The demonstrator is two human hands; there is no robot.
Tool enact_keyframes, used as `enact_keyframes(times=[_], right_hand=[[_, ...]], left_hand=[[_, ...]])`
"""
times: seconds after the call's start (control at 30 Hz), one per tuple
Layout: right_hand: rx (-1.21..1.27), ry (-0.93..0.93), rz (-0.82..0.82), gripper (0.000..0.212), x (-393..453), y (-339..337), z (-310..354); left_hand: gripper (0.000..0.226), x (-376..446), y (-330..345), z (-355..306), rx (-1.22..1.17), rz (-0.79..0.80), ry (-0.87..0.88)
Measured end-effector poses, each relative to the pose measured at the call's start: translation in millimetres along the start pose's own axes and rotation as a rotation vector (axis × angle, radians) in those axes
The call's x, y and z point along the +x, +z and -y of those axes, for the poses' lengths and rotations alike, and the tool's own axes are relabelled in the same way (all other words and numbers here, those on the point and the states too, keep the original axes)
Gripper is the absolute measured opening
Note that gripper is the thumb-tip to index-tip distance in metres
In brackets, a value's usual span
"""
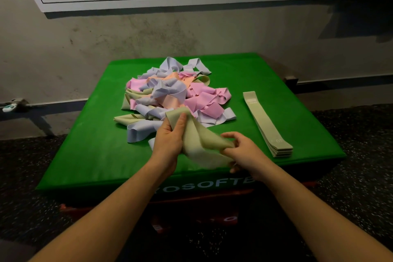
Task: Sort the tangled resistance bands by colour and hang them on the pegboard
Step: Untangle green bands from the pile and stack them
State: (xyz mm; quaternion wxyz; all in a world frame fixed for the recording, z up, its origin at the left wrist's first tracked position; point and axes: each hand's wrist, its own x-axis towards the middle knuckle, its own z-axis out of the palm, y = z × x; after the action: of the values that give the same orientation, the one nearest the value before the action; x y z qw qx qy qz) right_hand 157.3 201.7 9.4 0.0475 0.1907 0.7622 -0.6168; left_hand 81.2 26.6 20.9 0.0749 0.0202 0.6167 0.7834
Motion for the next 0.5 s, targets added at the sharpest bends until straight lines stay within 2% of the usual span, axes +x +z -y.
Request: enact_keyframes(times=[0.07,0.13,0.23,0.33,0.4,0.5], right_hand=[[-0.064,-0.050,-0.024,0.016,-1,0,-1],[-0.032,-0.068,-0.010,0.011,-3,0,-1],[-0.010,-0.094,-0.003,0.015,-5,-2,-1],[0.264,-0.093,0.112,0.039,-8,-1,2],[0.296,-0.114,0.172,0.052,-13,1,4],[0.237,-0.176,0.178,0.040,-20,2,11]], left_hand=[[0.017,2,-1,-2,0.000,-0.005,-0.001],[0.015,6,-5,-4,0.006,-0.015,-0.007],[0.013,12,-11,-5,0.013,-0.022,0.005],[0.013,21,-16,-4,0.001,-0.057,-0.006],[0.019,28,-19,-3,-0.010,-0.098,-0.014],[0.023,37,-19,0,-0.024,-0.140,-0.037]])
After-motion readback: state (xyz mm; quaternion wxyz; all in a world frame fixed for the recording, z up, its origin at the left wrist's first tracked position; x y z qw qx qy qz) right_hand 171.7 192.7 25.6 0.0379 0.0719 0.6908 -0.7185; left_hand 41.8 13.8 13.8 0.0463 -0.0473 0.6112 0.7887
